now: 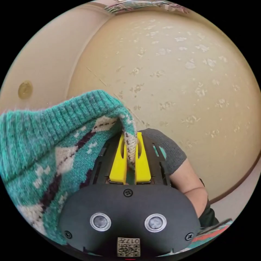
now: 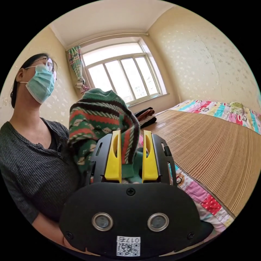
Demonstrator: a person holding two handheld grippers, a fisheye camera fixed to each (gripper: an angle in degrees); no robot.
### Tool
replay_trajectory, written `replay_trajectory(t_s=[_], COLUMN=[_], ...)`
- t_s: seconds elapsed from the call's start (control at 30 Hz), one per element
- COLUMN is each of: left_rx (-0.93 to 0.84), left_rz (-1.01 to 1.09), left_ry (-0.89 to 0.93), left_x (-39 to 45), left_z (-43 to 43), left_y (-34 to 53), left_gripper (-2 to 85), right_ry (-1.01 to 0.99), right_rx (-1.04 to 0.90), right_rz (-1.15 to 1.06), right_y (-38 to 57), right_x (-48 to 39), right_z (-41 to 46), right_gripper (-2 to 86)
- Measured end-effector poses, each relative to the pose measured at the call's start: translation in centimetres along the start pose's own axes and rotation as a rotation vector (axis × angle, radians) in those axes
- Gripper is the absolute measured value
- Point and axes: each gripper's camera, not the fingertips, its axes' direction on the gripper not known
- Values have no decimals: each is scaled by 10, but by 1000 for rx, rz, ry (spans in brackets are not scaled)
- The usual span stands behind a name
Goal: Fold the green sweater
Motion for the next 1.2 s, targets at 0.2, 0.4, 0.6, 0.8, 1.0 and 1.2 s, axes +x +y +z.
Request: replay_trajectory(t_s=[0.2,0.4,0.6,0.8,1.0,1.2], left_rx=[265,435,469,475,114,-563], left_rz=[-132,-293,-353,-423,-615,-874], left_ry=[330,435,487,447,-49,-954], left_x=[-33,-44,-23,2,54,108], left_z=[88,133,171,192,176,168], left_y=[44,78,79,81,37,-33], left_gripper=[41,42,42,43,50,45], right_ry=[-45,-428,-1055,-1218,-520,-109], right_rx=[-13,-233,-152,-128,25,484], right_rz=[55,46,168,236,263,139], right_y=[4,8,70,97,71,32], right_x=[49,125,202,208,174,79], right_z=[8,44,82,91,-30,-198], right_gripper=[196,247,219,63,34,29])
